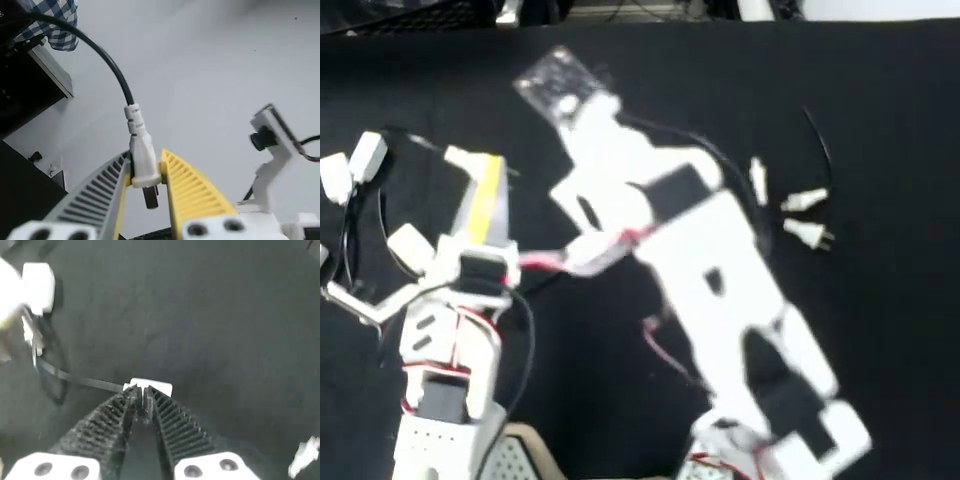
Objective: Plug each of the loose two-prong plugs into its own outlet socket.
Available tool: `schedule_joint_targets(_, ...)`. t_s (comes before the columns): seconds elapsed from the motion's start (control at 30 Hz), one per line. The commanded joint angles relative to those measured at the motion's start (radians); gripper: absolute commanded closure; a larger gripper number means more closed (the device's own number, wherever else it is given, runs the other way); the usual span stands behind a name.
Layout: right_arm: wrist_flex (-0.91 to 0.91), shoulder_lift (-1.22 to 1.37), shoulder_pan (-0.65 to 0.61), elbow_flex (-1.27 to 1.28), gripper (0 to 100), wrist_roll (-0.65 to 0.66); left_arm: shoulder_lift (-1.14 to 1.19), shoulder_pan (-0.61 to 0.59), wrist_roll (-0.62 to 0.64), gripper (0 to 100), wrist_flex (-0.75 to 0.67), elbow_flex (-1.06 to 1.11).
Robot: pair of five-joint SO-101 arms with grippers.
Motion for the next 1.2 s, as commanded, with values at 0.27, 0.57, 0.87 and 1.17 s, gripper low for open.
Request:
schedule_joint_targets(0.27, 0.342, 0.09, -0.064, -0.625, 98.6, 0.058, -0.014, 0.07, 0.167, 97, -0.089, 0.01)
schedule_joint_targets(0.57, 0.341, -0.209, -0.046, -0.312, 98.6, 0.083, -0.014, 0.237, 0.195, 97, -0.089, -0.019)
schedule_joint_targets(0.87, 0.341, -0.24, -0.044, -0.206, 98.6, 0.101, -0.014, 0.252, 0.199, 97, -0.089, -0.03)
schedule_joint_targets(1.17, 0.341, -0.243, -0.015, -0.174, 98.6, 0.152, -0.014, 0.282, 0.201, 97, -0.083, -0.019)
